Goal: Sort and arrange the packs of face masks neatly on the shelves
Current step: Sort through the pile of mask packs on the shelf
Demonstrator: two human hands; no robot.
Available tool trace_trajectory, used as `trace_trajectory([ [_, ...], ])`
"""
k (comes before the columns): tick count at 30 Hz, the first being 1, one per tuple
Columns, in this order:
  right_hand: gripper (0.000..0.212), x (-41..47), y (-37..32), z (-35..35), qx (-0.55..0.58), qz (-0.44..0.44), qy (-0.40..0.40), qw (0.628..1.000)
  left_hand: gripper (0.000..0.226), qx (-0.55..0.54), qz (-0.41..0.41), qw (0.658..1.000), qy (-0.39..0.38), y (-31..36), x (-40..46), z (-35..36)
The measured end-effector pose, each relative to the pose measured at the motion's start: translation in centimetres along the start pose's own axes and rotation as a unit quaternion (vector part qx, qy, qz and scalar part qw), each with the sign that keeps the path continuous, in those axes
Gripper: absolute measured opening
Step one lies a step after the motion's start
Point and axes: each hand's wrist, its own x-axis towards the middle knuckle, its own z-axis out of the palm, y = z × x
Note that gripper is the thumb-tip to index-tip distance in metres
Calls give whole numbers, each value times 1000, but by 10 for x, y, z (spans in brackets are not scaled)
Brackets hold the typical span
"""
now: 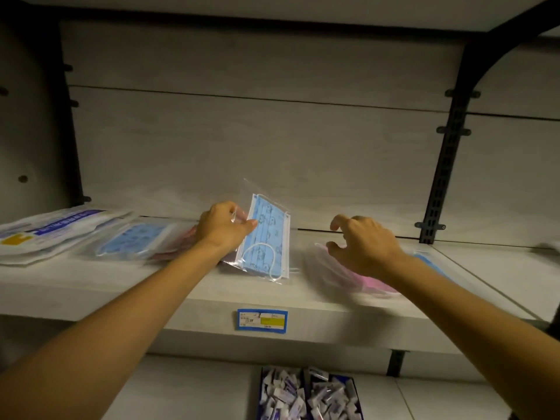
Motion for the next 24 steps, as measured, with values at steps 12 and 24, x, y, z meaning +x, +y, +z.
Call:
trace_trajectory([
  [12, 45, 29, 14, 15, 39, 0, -38, 999, 67, 344, 102, 933, 14, 1, 24, 25],
  [24, 42, 17, -7, -6, 19, -7, 32, 999, 43, 351, 260, 900, -17, 11, 4, -1],
])
